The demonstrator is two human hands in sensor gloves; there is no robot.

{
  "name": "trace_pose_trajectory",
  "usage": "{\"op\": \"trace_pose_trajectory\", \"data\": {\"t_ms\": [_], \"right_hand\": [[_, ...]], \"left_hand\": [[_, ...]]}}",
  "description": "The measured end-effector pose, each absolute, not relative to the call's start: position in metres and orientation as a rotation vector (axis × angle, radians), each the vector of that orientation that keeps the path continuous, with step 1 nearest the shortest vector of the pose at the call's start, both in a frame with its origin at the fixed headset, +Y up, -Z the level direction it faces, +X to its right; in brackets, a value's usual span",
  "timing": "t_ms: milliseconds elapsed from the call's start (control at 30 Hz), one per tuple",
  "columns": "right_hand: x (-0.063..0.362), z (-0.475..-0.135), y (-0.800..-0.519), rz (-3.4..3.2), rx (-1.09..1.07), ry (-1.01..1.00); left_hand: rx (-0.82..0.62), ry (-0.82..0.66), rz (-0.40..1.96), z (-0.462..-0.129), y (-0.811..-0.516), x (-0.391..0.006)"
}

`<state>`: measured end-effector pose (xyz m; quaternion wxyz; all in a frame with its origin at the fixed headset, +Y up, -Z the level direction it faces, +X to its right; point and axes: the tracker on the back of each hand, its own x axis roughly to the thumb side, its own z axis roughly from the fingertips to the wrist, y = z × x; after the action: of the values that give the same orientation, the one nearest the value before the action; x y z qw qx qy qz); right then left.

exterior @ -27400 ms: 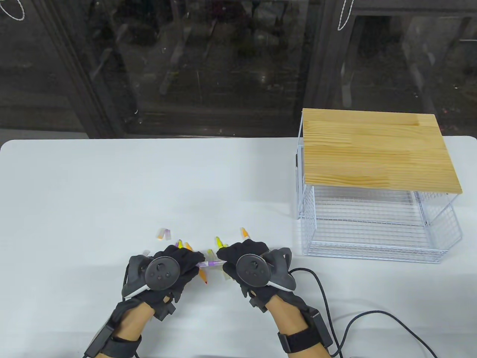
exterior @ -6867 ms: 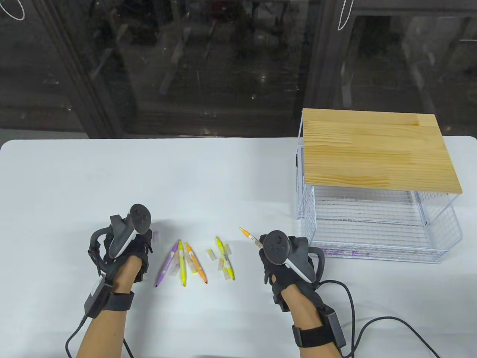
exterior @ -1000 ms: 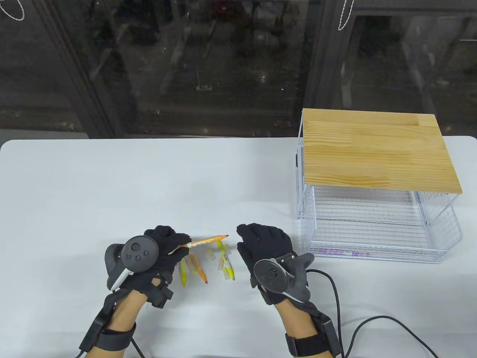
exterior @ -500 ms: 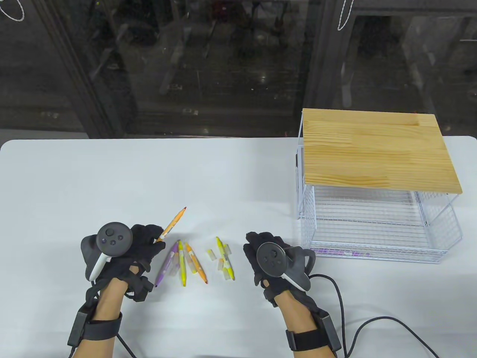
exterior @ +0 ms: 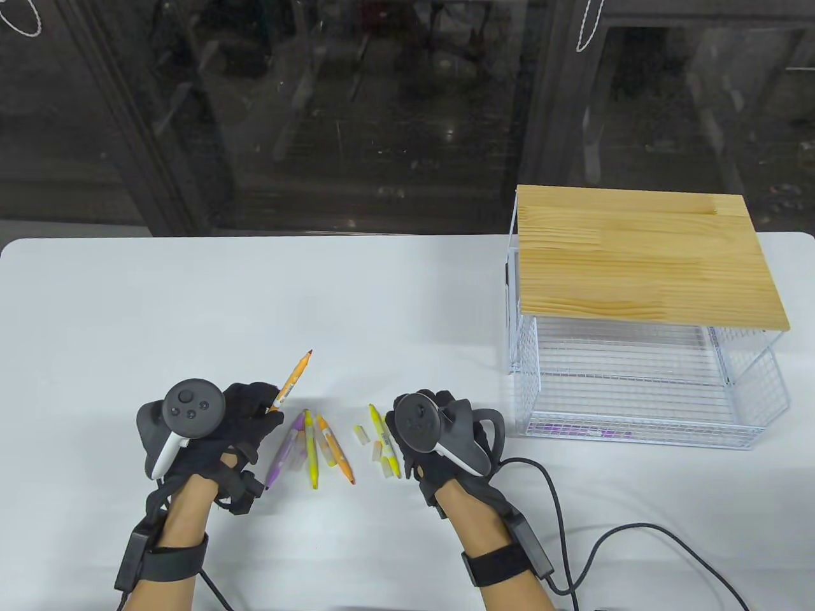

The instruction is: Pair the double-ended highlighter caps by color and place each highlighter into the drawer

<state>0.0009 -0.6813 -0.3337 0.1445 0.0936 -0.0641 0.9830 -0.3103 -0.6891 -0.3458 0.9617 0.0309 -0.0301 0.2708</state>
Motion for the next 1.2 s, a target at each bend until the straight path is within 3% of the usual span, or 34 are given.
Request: {"op": "trace_pose_trajectory", "data": {"t_ms": [233,433,1200], "right_hand": [[-0.022,-0.336,-0.689,2.844,0.322,-0.228],[-0.035,-0.33,-0.71,2.966,0.417,-0.108],[-0.045,-0.33,-0.733,3.039,0.454,0.161]], "left_hand": [[0.061,-0.065,0.551,-0.345,-0.689,-0.31],[0.053,-0.059,0.536,-0.346,-0.691,-0.308],[0.015,-0.069,0.522,-0.346,-0.694,-0.303]]}}
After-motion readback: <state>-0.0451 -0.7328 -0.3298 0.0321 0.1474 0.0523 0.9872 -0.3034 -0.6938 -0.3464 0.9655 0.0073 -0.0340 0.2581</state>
